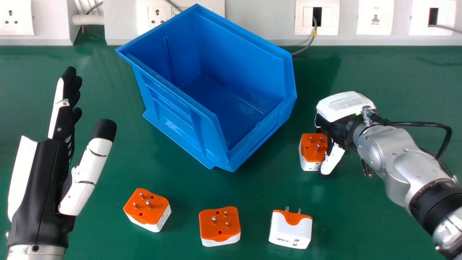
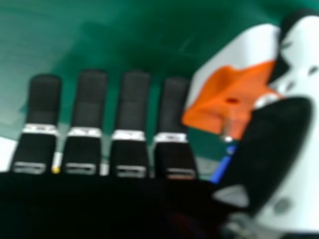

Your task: Pick all objects and put in blue box

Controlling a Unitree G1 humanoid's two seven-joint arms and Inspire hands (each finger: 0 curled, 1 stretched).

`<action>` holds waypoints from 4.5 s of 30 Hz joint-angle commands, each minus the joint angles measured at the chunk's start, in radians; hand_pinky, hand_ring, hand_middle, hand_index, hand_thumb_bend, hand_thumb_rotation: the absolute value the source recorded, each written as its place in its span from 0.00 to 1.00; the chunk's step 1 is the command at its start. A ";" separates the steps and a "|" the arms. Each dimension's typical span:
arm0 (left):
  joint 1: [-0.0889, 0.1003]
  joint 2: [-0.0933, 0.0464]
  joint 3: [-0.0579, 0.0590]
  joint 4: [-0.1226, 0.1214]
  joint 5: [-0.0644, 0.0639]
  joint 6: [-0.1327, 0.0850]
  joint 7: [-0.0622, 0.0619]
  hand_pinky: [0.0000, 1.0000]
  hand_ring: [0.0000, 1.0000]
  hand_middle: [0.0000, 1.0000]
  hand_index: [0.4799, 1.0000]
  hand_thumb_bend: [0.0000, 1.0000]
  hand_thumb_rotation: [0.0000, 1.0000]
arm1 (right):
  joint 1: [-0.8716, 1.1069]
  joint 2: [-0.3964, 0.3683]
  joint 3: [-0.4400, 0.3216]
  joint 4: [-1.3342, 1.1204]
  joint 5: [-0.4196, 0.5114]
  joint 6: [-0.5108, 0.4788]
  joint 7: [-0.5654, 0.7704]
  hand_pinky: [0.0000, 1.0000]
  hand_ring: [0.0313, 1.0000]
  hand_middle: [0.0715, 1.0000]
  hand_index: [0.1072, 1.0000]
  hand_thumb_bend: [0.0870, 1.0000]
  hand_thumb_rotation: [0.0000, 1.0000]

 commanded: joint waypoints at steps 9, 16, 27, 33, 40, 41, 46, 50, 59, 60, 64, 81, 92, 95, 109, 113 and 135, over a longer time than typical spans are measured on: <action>0.001 0.001 -0.001 -0.043 0.006 0.010 0.006 0.98 1.00 1.00 1.00 0.60 0.91 | 0.021 0.009 0.001 -0.023 -0.012 0.052 -0.001 0.16 0.21 0.26 0.43 0.47 0.16; 0.001 0.003 0.001 -0.039 0.004 0.009 0.004 0.98 1.00 1.00 1.00 0.60 0.90 | 0.028 0.006 0.004 -0.050 -0.018 0.071 0.011 0.06 0.10 0.16 0.43 0.45 0.13; 0.007 0.007 0.006 -0.051 -0.004 0.023 -0.001 0.98 1.00 1.00 1.00 0.59 0.90 | 0.021 0.010 0.022 -0.023 -0.027 0.070 -0.024 0.05 0.08 0.14 0.43 0.45 0.12; 0.006 0.007 0.006 -0.057 -0.006 0.036 -0.001 0.99 1.00 1.00 1.00 0.59 0.89 | 0.029 0.003 0.020 -0.051 -0.020 0.072 -0.014 0.04 0.08 0.14 0.43 0.45 0.12; 0.005 0.007 0.008 -0.055 -0.006 0.039 0.000 0.99 1.00 1.00 1.00 0.60 0.89 | 0.023 0.008 0.011 -0.034 -0.005 0.073 0.005 0.05 0.08 0.31 0.43 0.47 0.05; 0.004 0.007 0.008 -0.055 -0.005 0.039 0.000 0.99 1.00 1.00 1.00 0.61 0.89 | 0.023 0.007 0.011 -0.033 -0.005 0.072 0.004 0.05 0.08 0.33 0.43 0.47 0.04; 0.001 0.008 0.008 -0.051 -0.006 0.035 0.000 0.99 1.00 1.00 1.00 0.61 0.89 | 0.024 0.009 0.007 -0.039 0.000 0.071 0.006 0.05 0.08 0.40 0.43 0.47 0.01; 0.000 0.008 0.008 -0.047 -0.006 0.029 0.000 0.99 1.00 1.00 1.00 0.62 0.89 | 0.014 0.013 0.011 -0.013 -0.003 0.063 0.003 0.06 0.10 0.41 0.43 0.47 0.01; -0.004 0.010 0.009 -0.036 -0.007 0.015 -0.002 0.99 1.00 1.00 1.00 0.62 0.88 | 0.020 0.008 0.007 -0.047 -0.007 0.080 0.019 0.24 0.29 0.45 0.40 0.47 0.00; -0.006 0.010 0.009 -0.034 -0.007 0.013 -0.002 0.99 1.00 1.00 1.00 0.62 0.88 | 0.021 0.008 0.005 -0.048 -0.006 0.083 0.020 0.26 0.33 0.46 0.39 0.47 0.00; -0.011 0.014 0.011 -0.029 -0.010 0.008 -0.005 0.99 1.00 1.00 1.00 0.62 0.88 | 0.029 0.008 -0.002 -0.072 -0.003 0.100 0.031 0.37 0.45 0.51 0.41 0.47 0.03; -0.020 0.015 0.005 -0.021 -0.004 0.001 -0.007 0.98 1.00 1.00 1.00 0.59 0.89 | 0.038 -0.025 -0.010 -0.174 -0.012 0.129 0.115 0.64 0.75 0.72 0.43 0.46 0.13; -0.020 0.013 0.004 -0.020 -0.013 0.003 -0.011 0.98 1.00 1.00 1.00 0.57 0.88 | 0.058 -0.057 -0.024 -0.255 -0.013 0.128 0.132 0.64 0.75 0.71 0.43 0.46 0.14; -0.019 0.011 0.003 -0.022 -0.013 0.003 -0.013 0.98 1.00 1.00 1.00 0.57 0.88 | 0.068 -0.069 -0.028 -0.285 -0.019 0.130 0.128 0.63 0.75 0.71 0.43 0.46 0.14; -0.022 0.010 0.002 -0.005 -0.017 -0.012 -0.019 0.98 1.00 1.00 1.00 0.58 0.88 | 0.091 -0.075 -0.068 -0.355 -0.028 0.167 0.095 0.61 0.74 0.76 0.71 0.67 0.13; -0.021 0.011 0.005 0.001 -0.018 -0.019 -0.021 0.98 1.00 1.00 1.00 0.58 0.88 | 0.093 -0.067 -0.071 -0.347 -0.026 0.167 0.075 0.61 0.75 0.77 0.73 0.68 0.14; -0.017 0.009 0.005 -0.017 -0.012 -0.001 -0.018 0.98 1.00 1.00 1.00 0.57 0.88 | 0.121 -0.061 -0.054 -0.416 -0.029 0.152 0.103 0.64 0.77 0.80 0.75 0.72 0.15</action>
